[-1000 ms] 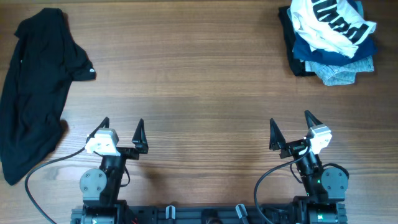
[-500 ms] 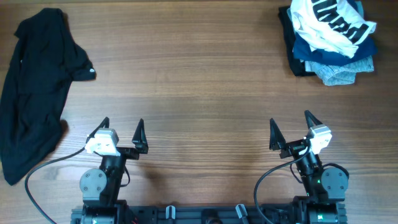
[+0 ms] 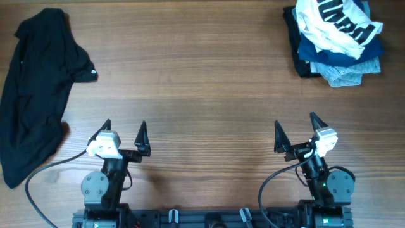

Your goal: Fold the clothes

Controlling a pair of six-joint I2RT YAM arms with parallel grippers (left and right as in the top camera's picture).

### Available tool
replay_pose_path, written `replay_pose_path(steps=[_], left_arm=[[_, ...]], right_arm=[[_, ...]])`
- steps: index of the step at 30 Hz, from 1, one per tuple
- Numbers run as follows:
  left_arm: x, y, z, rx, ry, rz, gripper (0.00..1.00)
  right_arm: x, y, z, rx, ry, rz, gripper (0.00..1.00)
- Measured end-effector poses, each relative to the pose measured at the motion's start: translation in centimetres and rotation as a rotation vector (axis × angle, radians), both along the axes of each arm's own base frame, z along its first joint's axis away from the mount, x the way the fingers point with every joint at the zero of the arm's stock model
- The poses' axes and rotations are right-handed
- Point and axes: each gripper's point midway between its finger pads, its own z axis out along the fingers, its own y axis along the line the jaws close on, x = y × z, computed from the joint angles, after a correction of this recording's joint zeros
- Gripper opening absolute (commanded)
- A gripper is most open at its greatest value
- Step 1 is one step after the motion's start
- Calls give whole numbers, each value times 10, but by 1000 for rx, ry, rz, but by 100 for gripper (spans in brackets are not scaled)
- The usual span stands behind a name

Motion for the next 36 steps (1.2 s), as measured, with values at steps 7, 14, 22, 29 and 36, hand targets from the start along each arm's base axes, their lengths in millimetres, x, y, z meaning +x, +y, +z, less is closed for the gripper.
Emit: replay_pose_path(steps=[7,14,22,29,36], left_arm=[[0,0,0,0,0,0,100],[0,0,0,0,0,0,100],[0,0,0,0,0,0,100],[0,0,0,0,0,0,100],[0,0,6,-1,-26,0,100]], right_arm=[[0,0,0,0,0,0,100],[0,0,0,0,0,0,100],[0,0,0,0,0,0,100],[0,-1,0,0,-1,-7,100],[1,-6,11,1,-47,-38,100]])
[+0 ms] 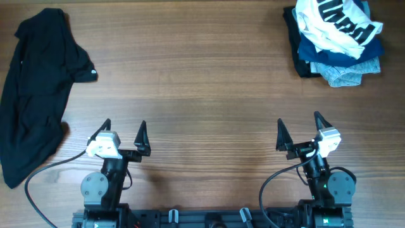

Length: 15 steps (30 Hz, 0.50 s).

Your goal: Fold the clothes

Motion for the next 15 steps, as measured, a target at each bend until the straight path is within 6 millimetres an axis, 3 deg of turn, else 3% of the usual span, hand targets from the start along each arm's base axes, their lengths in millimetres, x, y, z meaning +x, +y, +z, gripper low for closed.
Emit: replay_pose_path(steps=[6,15], left_arm=[[0,0,10,-5,-40,0,100],[-1,0,16,-9,-50,0,100]], right_arm=[[-3,2,23,8,-92,14,100],[-4,5,26,11,-103,33,100]])
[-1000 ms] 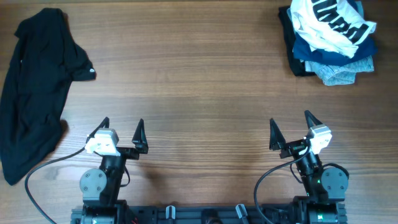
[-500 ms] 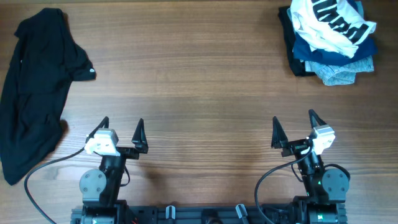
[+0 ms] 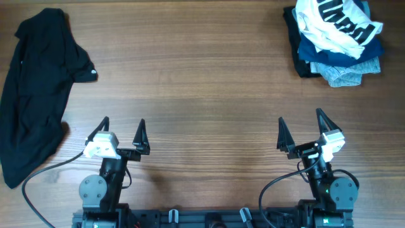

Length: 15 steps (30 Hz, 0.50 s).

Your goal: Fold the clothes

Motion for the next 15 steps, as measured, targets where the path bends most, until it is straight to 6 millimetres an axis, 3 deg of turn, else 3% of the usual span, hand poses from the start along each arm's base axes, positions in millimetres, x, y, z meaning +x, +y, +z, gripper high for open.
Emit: replay_pose_path(steps=[5,6,9,12,15], left_arm=[[-4,0,20,-1,-31,0,100],[-7,0,34,-1,-54,0,100],[-11,0,49,-2,-55,0,100],[-10,0,70,-1,-39,0,100],[-4,0,76,-1,29,0,100]], right_arm=[[0,1,6,-45,-11,-3,100],[0,1,12,-63,-17,-5,100],[4,1,22,-77,-2,-4,100],[15,2,39,-91,30,4,100],[29,7,56,-104,66,35,100]])
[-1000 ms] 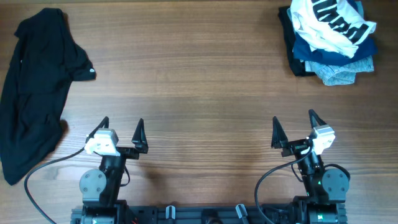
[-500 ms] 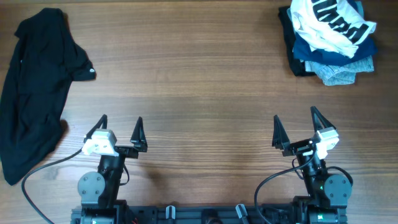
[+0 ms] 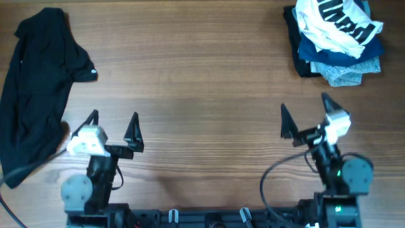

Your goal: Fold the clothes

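A black garment (image 3: 35,88) lies loosely spread along the table's left edge. At the far right corner sits a heap of clothes (image 3: 335,39), with a white printed top over blue and grey pieces. Near the front left, my left gripper (image 3: 112,123) stands open with nothing between its fingers, just right of the black garment's lower end. My right gripper (image 3: 305,113) is open and empty too, at the front right, well short of the heap.
The wooden table (image 3: 202,88) carries only the two groups of clothes. Both arm bases and their cables sit at the front edge (image 3: 209,218).
My left gripper has shifted to the left, toward the black garment. My right gripper has moved slightly right and farther from the front edge. Both stay open.
Both grippers stood open near the front edge, with the clothes at the left edge and right corner. The right gripper edged rightward at each moment; the left stayed put until now. The clothes have not moved.
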Controlling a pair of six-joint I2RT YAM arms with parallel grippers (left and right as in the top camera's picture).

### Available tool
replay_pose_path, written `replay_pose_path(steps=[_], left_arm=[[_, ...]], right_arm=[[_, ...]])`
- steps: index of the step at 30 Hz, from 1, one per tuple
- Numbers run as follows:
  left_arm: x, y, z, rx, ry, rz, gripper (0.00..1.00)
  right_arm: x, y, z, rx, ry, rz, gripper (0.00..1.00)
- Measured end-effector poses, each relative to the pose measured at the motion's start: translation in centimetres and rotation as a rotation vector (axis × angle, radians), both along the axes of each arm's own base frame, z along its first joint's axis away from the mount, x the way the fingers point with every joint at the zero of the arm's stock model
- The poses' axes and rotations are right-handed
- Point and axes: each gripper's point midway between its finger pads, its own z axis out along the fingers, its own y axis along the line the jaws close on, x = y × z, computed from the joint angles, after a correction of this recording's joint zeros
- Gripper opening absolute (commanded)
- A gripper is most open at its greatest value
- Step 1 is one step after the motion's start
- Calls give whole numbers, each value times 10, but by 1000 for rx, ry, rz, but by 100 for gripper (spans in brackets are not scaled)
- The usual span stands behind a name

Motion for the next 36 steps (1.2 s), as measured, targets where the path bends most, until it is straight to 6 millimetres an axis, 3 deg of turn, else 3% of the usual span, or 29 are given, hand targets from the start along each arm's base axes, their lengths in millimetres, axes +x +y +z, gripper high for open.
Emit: replay_pose_path(steps=[6,10,14,21,27,30,36], left_arm=[[26,-1,13,3,189,0,100],[47,-1,14,5,326,0,100],[70,-3,8,-7,484,-3,100],[110,-11,-14,-27,703,-39,100],[133,-22,-47,-54,807,-93,100],[140,-24,-53,-59,810,-102,100],[151,-21,-45,-55,755,-95,100]], right_arm=[[44,14,38,-5,74,93,100],[77,22,44,3,179,153,100],[112,28,31,20,353,195,100],[155,30,-4,45,636,224,100],[168,31,-45,11,802,255,100],[170,31,-60,3,837,261,100],[175,35,-58,32,826,276,100]])
